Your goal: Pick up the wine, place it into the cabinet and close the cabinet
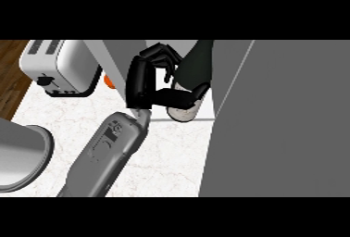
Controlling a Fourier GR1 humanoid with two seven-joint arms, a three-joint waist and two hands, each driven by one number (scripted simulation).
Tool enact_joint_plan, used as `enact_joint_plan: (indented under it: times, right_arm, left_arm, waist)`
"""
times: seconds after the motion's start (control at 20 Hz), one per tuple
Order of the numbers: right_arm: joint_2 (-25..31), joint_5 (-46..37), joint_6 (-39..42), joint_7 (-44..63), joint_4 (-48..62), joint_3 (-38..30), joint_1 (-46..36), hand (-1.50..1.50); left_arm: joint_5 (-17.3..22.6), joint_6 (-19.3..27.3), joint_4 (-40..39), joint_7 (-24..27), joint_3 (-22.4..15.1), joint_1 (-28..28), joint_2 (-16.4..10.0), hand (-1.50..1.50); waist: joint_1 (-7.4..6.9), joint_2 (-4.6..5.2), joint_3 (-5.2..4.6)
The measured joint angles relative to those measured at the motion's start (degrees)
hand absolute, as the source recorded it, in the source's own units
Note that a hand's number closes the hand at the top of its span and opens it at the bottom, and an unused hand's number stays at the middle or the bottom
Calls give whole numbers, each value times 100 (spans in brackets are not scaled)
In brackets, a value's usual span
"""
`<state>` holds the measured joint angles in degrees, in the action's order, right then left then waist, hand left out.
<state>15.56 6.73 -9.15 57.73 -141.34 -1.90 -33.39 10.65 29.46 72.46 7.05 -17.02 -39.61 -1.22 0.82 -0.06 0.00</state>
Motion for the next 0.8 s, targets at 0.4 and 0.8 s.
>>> enact_joint_plan:
  times: [0.4,0.8]
  right_arm:
    - [-14,36,60,-30,31,-65,60,-150]
    - [-64,64,108,-70,82,-42,-32,-150]
  left_arm:
    - [-58,140,-771,525,-117,-170,83,150]
    - [486,247,-1691,1188,-234,-393,115,150]
  waist:
    - [5,5,-1]
    - [47,18,-3]
